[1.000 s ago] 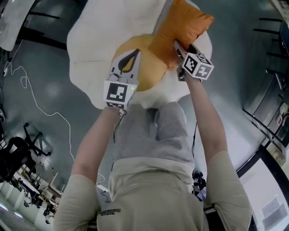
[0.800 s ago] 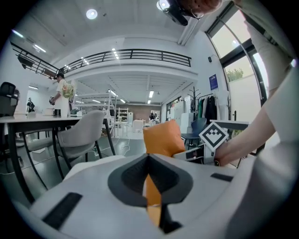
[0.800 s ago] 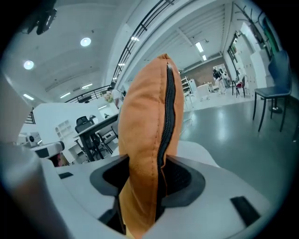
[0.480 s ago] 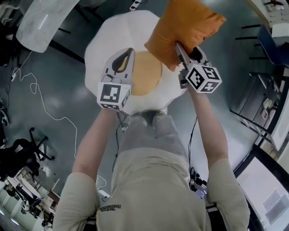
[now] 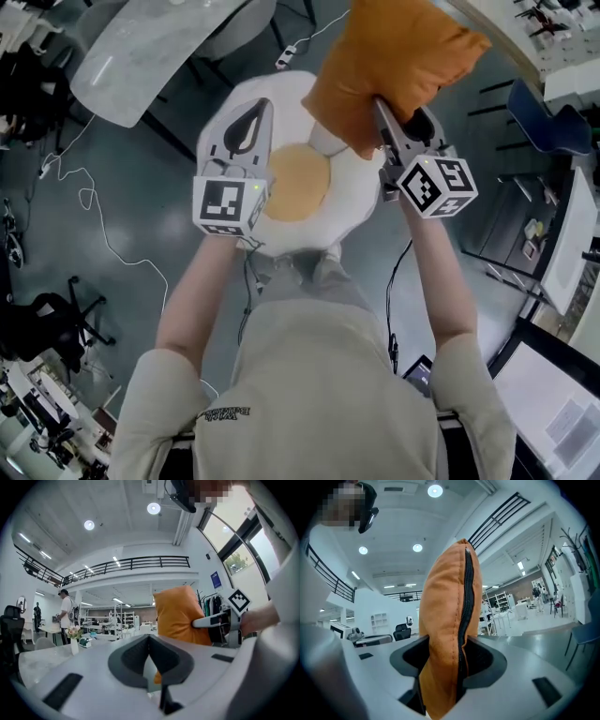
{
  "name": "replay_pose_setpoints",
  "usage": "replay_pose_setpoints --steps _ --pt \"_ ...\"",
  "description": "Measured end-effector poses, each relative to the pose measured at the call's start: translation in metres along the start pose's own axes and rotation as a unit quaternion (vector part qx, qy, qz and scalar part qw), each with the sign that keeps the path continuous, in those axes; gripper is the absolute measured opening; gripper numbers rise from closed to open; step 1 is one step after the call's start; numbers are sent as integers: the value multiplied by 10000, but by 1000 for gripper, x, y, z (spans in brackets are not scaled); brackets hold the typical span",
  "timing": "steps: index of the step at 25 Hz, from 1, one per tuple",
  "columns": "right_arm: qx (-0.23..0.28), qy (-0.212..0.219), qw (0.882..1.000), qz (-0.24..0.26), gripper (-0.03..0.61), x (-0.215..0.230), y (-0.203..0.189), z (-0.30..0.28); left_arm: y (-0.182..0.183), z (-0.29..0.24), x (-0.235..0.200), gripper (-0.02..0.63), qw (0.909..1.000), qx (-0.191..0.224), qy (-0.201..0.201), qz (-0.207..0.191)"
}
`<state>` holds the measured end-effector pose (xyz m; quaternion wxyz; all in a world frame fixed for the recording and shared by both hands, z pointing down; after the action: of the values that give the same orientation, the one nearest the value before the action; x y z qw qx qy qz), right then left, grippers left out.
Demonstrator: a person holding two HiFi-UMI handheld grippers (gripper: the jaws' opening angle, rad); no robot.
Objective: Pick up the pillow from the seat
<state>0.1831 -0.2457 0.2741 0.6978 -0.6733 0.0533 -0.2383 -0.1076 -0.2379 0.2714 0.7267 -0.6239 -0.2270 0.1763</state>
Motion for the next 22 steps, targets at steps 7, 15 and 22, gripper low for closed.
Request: replay_pose_setpoints --steps 7,15,22 --pt "596 224 9978 206 235 -33 70 21 70 10 8 11 9985 410 -120 -356" --pt "1159 376 9914 476 236 -68 116 63 124 41 29 11 9956 887 -139 -256" --pt "1524 438 9858 559 238 -97 120 105 132 82 38 11 9914 1090 -127 -718"
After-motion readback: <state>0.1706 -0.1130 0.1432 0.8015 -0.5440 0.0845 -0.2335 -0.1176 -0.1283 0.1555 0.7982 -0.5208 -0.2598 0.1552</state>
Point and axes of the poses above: the fingertips, and each gripper's own axes: z backward along the fingers, x to its right, y out of its top, the point moved 10 cm from there along z, backward along the fingers, and after that the axes turned 9 degrees about x, right-handed, at the moved point
